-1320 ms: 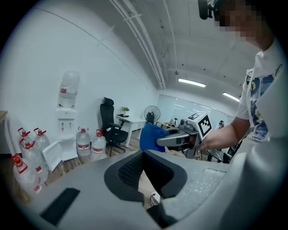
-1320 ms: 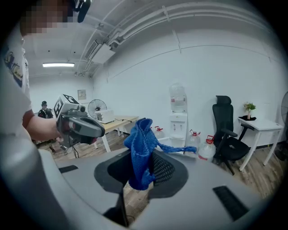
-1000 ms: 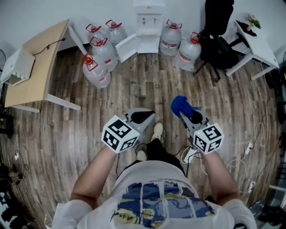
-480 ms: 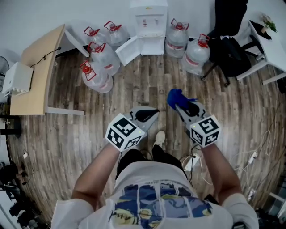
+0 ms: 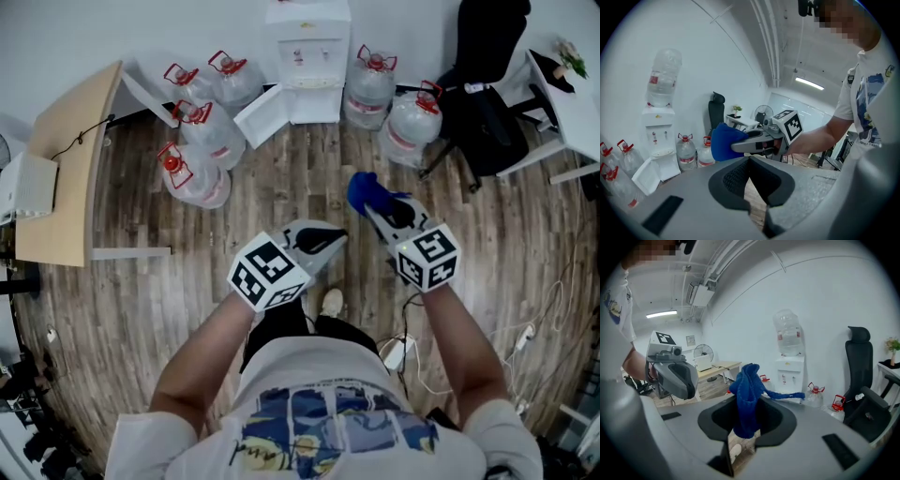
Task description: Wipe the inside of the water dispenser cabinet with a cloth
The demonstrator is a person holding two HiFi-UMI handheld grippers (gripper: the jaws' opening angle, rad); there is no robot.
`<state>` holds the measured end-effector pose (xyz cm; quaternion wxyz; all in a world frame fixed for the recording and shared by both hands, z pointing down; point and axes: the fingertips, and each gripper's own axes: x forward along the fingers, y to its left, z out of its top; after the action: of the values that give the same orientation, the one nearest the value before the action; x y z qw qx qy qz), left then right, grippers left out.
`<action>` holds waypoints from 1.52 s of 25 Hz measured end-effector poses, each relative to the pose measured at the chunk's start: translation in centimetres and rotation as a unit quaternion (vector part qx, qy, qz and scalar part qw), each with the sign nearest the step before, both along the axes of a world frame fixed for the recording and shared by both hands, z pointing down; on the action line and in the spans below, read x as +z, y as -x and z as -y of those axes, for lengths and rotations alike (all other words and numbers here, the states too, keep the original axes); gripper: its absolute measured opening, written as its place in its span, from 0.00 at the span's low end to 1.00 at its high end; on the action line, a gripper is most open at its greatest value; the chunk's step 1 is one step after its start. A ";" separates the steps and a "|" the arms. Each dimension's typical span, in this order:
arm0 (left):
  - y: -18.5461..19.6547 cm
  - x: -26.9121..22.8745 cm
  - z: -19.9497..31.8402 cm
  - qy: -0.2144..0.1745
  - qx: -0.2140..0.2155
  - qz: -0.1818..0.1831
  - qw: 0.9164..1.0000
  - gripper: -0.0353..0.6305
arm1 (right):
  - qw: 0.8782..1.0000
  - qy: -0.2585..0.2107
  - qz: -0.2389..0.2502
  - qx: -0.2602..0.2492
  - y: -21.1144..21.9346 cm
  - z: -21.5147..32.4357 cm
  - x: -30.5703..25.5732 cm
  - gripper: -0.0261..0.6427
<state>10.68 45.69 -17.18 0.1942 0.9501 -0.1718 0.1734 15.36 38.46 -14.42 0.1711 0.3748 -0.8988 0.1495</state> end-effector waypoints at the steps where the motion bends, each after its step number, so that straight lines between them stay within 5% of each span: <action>1: 0.4 0.3 1.1 0.001 0.003 -0.004 1.000 0.05 | 1.000 0.000 -0.005 0.001 0.4 1.2 0.3 0.18; 18: 8.7 4.6 23.7 0.006 0.103 -0.006 0.995 0.05 | 0.996 0.035 -0.047 0.073 9.8 27.4 4.8 0.18; 27: 8.2 10.1 31.4 0.036 0.091 0.003 0.995 0.05 | 0.995 0.057 -0.082 0.010 12.3 37.5 13.3 0.18; 38: 1.8 21.6 42.6 0.074 0.005 -0.031 0.997 0.05 | 0.986 0.066 -0.128 -0.085 9.9 49.4 30.0 0.18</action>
<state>8.89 3.08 4.38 0.2686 0.9387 -0.1479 0.1573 5.43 -10.91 15.56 0.3209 0.3015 -0.8862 0.1441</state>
